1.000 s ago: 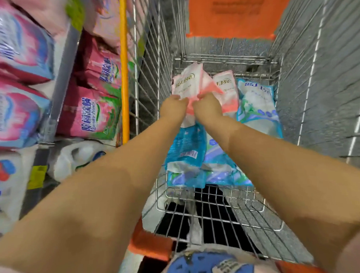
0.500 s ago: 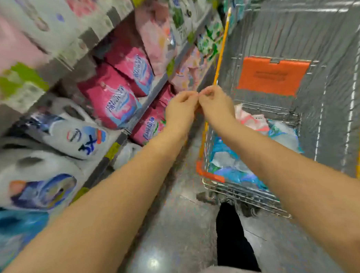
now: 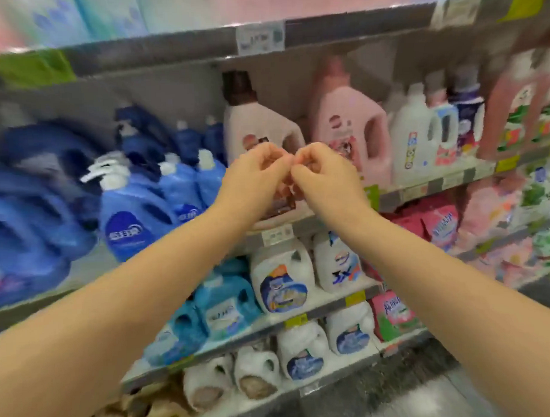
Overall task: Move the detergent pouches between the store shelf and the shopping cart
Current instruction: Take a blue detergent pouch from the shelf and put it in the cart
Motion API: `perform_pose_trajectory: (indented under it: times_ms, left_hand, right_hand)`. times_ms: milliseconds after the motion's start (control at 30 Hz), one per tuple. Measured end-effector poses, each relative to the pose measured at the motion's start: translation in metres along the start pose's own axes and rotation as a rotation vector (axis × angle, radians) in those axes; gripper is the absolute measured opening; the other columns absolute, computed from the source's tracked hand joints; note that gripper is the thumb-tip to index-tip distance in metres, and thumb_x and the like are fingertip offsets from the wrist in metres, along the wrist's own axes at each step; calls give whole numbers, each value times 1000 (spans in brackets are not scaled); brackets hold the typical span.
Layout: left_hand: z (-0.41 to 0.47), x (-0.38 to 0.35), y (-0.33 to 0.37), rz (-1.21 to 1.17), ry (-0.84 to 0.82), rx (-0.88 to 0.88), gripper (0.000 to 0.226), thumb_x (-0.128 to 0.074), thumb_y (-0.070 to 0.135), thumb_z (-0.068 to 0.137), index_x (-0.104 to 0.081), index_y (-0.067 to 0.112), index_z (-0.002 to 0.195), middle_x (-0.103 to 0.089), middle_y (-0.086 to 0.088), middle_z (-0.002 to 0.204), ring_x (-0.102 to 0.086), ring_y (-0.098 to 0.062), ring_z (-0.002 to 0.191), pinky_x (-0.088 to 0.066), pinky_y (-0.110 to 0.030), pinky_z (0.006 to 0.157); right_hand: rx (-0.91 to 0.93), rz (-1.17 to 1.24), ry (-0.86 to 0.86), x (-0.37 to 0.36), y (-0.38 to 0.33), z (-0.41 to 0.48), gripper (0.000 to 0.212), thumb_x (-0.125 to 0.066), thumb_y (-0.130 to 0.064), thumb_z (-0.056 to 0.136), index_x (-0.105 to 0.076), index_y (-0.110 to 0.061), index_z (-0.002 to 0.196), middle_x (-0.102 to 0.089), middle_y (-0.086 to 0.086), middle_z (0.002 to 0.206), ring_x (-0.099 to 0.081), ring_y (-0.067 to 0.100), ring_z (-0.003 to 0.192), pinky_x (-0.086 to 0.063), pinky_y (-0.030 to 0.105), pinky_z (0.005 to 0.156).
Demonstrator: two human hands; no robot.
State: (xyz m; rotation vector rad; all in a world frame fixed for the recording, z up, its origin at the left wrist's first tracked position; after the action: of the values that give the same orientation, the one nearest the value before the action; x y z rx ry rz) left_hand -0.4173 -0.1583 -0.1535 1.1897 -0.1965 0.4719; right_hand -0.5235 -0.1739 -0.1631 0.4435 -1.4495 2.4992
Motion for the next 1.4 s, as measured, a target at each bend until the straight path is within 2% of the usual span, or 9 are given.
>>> perform_pose_trajectory:
  times_ms: [100, 333, 500, 700, 900, 1033, 1200, 1300, 1400]
  left_hand:
    - [11, 66, 4, 72, 100, -31, 16, -58, 28, 87, -57, 24, 72, -59, 8, 57, -54, -4, 54, -51, -29, 68]
    - [26, 209, 32, 287, 310, -92, 21, -53, 14, 91, -56, 22, 72, -57, 3, 64, -52, 3, 49, -47, -13, 54]
    - [29, 293, 43, 441, 373, -127, 19, -53, 18, 92, -57, 21, 74, -59, 3, 65, -57, -14, 61, -51, -30, 67]
    - [28, 404, 41, 635, 410, -161, 14, -53, 27, 92, -61, 22, 81, -62, 6, 69, -57, 2, 54, -44, -8, 54]
    - [40, 520, 16, 899, 485, -26, 12, -51, 34, 92, -56, 24, 96, -63, 7, 82, -57, -3, 71, -44, -17, 63]
    - [54, 575, -20, 954, 486, 155, 32, -48, 45, 91, -50, 26, 117, -58, 4, 100, -55, -12, 80, -39, -22, 61]
    - [71, 609, -50, 922, 572, 268, 46, -44, 50, 91, -46, 22, 128, -58, -7, 91, -47, -10, 65, -32, -25, 59]
    - [67, 621, -53, 913, 602, 237, 43, -41, 45, 94, -47, 21, 130, -58, -10, 120, -52, -21, 89, -32, -27, 78]
    - [58, 629, -64, 1077, 513, 267, 45, -38, 38, 97, -38, 19, 138, -40, -10, 143, -42, -30, 126, -36, -36, 99]
  right_hand:
    - [152, 10, -96, -40, -47, 32, 12, -54, -17, 83, -53, -26, 75, -59, -7, 67, -56, 11, 70, -42, 30, 70]
    - [384, 168, -312, -128, -144, 98, 21, -57, -17, 85, -55, -24, 65, -57, -5, 52, -57, 12, 58, -48, 31, 65]
    - [551, 156, -377, -183, -209, 120, 21, -56, -22, 87, -57, -25, 67, -58, -7, 50, -53, 2, 49, -42, 19, 57]
    - [717, 14, -376, -249, -293, 134, 17, -54, -33, 90, -56, -29, 73, -60, -8, 65, -59, 5, 66, -45, 20, 67]
    - [598, -170, -420, -335, -347, 176, 15, -51, -36, 93, -57, -22, 95, -60, -7, 80, -60, 11, 76, -48, 25, 70]
    - [252, -154, -588, -390, -352, 201, 41, -45, -48, 95, -49, -18, 121, -56, 0, 96, -56, 12, 76, -47, 25, 58]
    - [-104, -33, -785, -436, -349, 210, 67, -40, -63, 89, -41, -12, 134, -56, 13, 121, -60, 29, 98, -53, 37, 68]
    - [-147, 16, -852, -458, -359, 214, 71, -40, -67, 86, -42, -14, 132, -59, 8, 115, -63, 26, 92, -55, 37, 72]
    - [-44, -102, -811, -469, -371, 221, 67, -47, -67, 83, -43, -16, 126, -59, 3, 120, -60, 23, 105, -49, 39, 94]
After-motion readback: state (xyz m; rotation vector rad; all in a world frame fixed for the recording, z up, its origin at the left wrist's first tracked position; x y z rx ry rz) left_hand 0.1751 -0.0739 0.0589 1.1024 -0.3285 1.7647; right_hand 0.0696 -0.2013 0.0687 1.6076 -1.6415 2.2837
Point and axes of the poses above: each hand's wrist, its own z-axis towards the middle knuckle, its own x-axis out of the back of the hand, y = z × x, the point moved 6 cm from there along z, towards the middle knuckle
